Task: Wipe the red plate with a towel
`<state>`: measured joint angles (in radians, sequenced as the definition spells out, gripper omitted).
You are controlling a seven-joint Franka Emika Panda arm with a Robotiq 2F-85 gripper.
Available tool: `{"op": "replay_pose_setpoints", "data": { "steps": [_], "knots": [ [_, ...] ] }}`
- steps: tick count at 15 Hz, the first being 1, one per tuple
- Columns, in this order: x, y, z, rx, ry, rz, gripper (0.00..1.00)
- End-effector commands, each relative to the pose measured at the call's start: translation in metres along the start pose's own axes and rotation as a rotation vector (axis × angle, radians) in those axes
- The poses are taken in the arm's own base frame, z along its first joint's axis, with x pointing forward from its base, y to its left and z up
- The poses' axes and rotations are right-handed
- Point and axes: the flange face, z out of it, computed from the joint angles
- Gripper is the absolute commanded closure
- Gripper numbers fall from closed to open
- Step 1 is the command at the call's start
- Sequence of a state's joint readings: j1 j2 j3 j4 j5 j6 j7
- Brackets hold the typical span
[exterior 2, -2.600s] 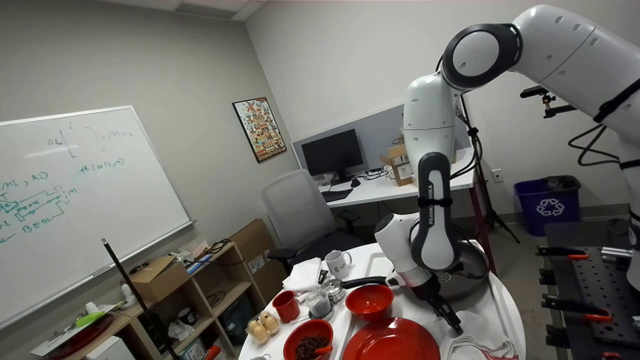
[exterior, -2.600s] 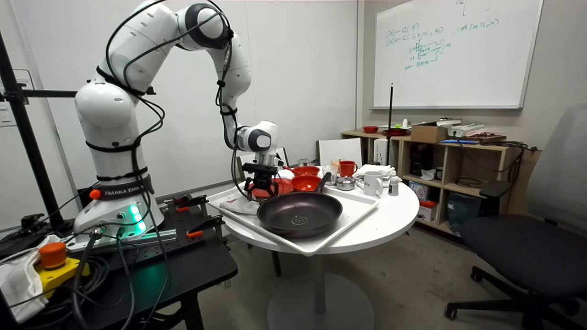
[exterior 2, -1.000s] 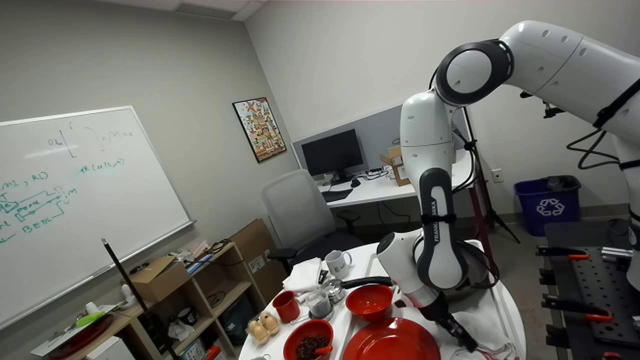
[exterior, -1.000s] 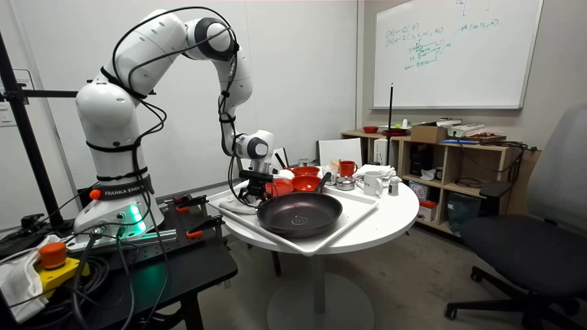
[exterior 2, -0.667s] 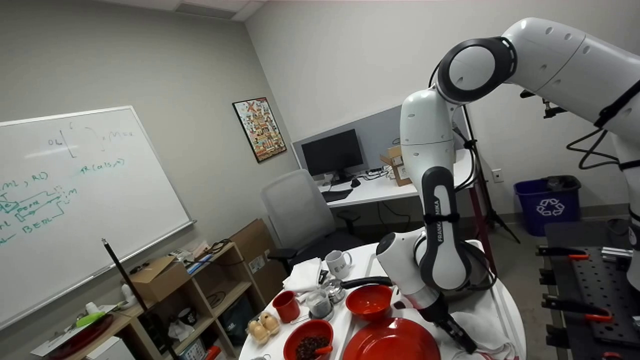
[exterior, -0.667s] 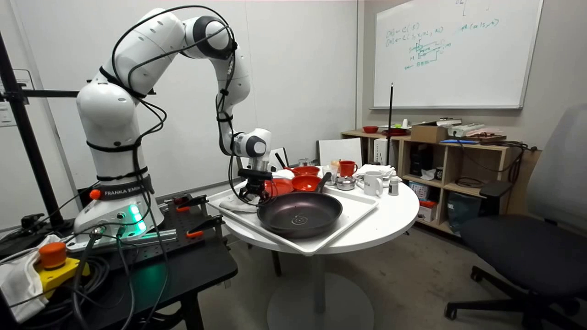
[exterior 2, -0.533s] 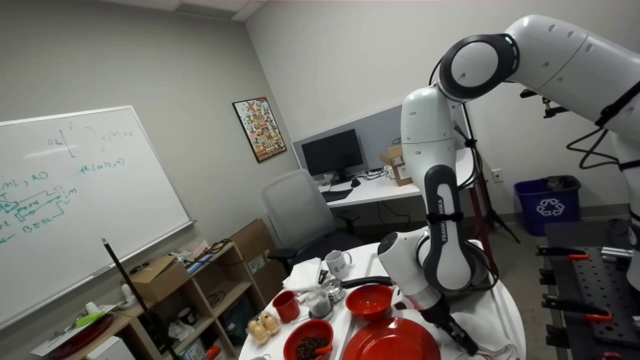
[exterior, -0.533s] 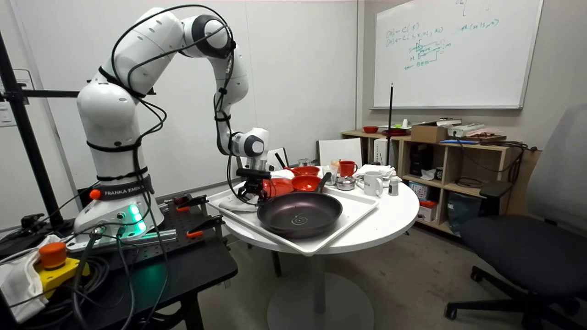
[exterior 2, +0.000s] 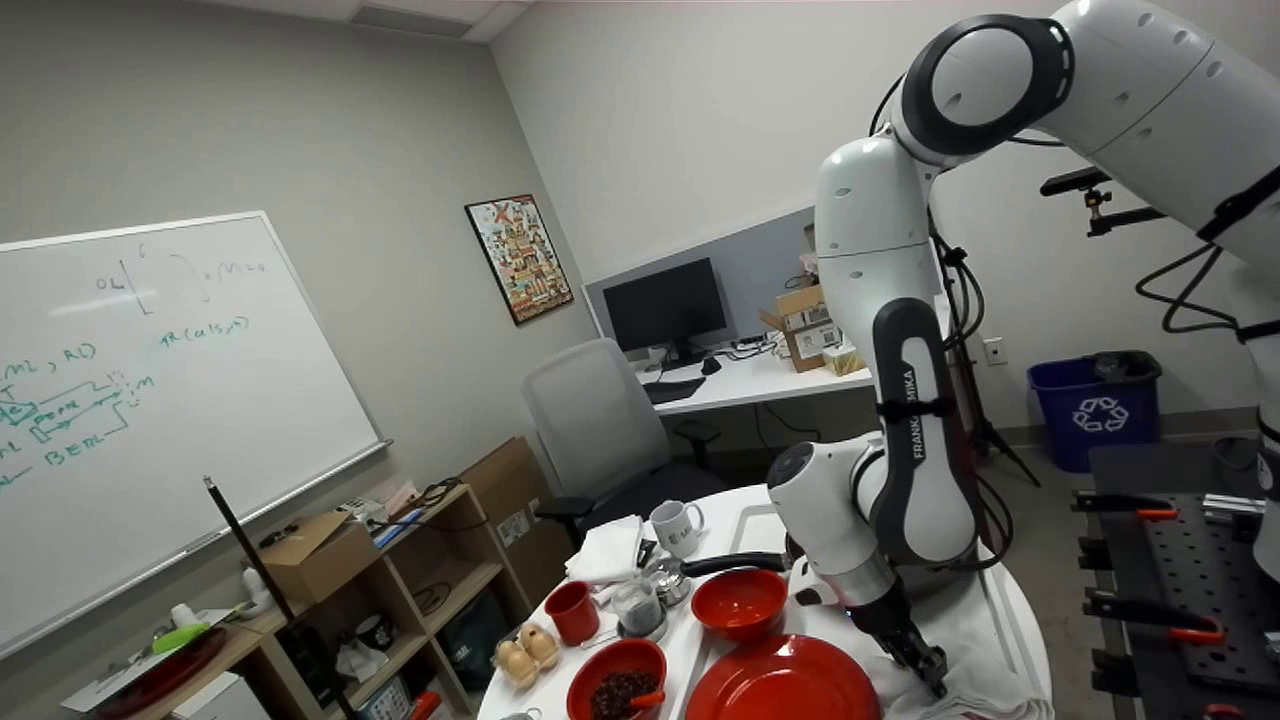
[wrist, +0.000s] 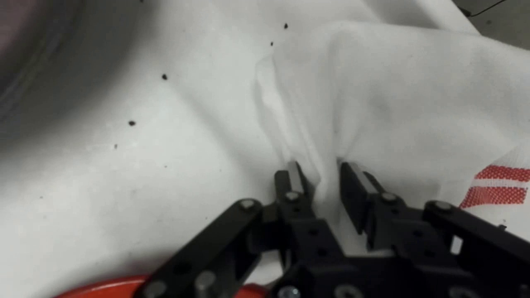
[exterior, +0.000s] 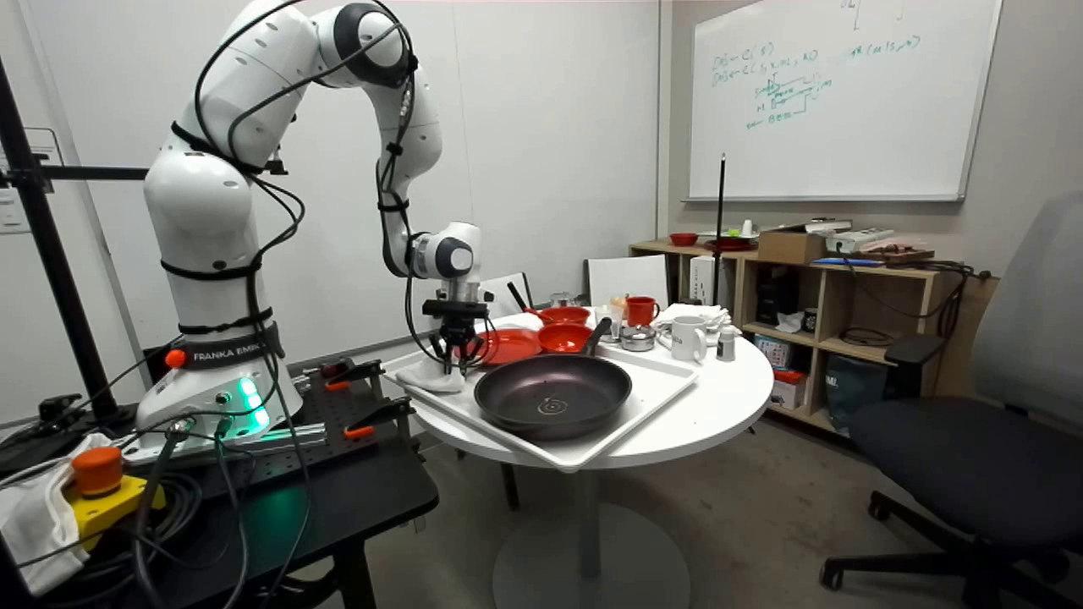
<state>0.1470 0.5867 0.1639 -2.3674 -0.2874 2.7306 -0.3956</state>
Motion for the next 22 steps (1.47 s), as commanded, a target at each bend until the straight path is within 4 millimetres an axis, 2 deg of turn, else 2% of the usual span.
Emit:
{"op": "replay_pose_setpoints", "data": {
  "steps": [1, 2, 4, 7, 10, 13, 19, 22],
  "knots": [
    [-0.008, -0.008, -0.011, -0.023, 0.005, -0.003, 0.44],
    [-0.008, -0.008, -0.01, -0.022, 0.005, -0.006, 0.77],
    [-0.008, -0.007, -0.01, -0.019, 0.005, -0.008, 0.76],
    [-0.008, -0.006, -0.01, -0.014, 0.006, -0.008, 0.95],
    [-0.008, -0.005, -0.009, -0.011, 0.005, -0.008, 0.95],
    [-0.013, -0.013, -0.018, -0.024, 0.021, -0.017, 0.93],
    [-0.028, -0.049, -0.062, -0.117, 0.156, -0.024, 0.93],
    [-0.023, -0.045, -0.089, -0.191, 0.262, 0.025, 0.93]
  ]
}}
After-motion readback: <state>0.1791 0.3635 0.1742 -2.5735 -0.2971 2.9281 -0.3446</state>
